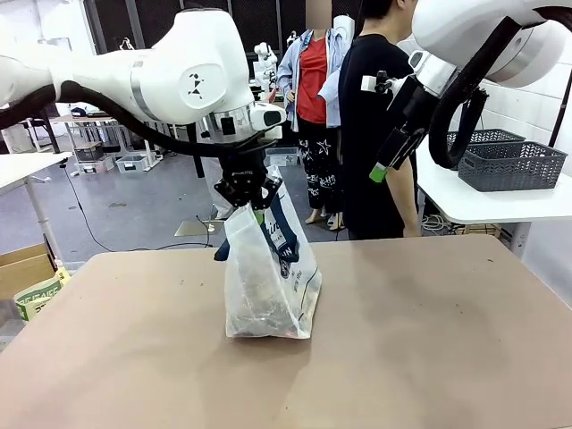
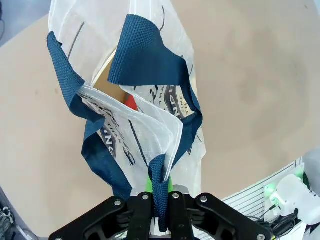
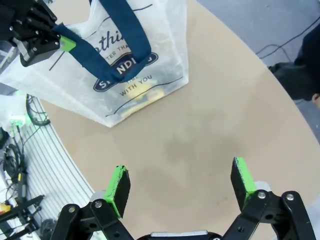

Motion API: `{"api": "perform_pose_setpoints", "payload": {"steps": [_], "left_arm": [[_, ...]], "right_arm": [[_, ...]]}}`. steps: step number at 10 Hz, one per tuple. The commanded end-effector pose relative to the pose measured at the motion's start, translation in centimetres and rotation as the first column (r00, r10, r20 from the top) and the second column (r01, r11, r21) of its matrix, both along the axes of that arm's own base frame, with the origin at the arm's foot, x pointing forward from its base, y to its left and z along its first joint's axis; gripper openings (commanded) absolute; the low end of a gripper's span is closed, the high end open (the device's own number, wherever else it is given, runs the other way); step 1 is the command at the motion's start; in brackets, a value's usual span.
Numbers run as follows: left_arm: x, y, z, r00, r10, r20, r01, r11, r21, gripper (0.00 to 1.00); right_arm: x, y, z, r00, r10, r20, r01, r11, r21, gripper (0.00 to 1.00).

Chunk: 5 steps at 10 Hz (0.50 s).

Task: Transfer purchased items from the store into the shopping bag.
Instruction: Move the Reusable shopping bag to the right side of the table.

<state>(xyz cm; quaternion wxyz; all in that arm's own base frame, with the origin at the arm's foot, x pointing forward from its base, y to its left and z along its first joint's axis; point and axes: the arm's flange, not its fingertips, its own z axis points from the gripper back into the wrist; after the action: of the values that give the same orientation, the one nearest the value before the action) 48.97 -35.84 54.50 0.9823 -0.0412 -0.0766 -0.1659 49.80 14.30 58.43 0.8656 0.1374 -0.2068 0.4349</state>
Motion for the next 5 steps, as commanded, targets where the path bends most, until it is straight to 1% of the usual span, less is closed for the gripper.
{"api": "perform_pose_setpoints", "payload": {"steps": [1, 3, 4, 5], "left_arm": [[1.0, 0.6, 2.2, 0.999, 0.01, 0.034, -0.011, 0.999, 0.034, 0.0], [0.9, 3.2, 4.0, 0.999, 0.009, 0.032, -0.012, 0.996, 0.09, 0.0], [0.6, 5.3, 4.8, 1.0, 0.018, 0.014, -0.019, 0.993, 0.119, 0.0], [0.1, 7.5, 5.2, 1.0, 0.014, 0.023, -0.017, 0.99, 0.138, 0.0]], "right_arm": [[-0.1, 0.0, 0.1, 1.0, -0.018, -0.003, 0.018, 1.0, -0.02, 1.0], [-0.1, 0.0, 0.1, 1.0, -0.018, -0.003, 0.018, 1.0, -0.02, 1.0], [-0.1, 0.0, 0.1, 1.0, -0.018, -0.003, 0.018, 1.0, -0.02, 1.0], [-0.1, 0.0, 0.1, 1.0, -0.018, -0.003, 0.018, 1.0, -0.02, 1.0]]}}
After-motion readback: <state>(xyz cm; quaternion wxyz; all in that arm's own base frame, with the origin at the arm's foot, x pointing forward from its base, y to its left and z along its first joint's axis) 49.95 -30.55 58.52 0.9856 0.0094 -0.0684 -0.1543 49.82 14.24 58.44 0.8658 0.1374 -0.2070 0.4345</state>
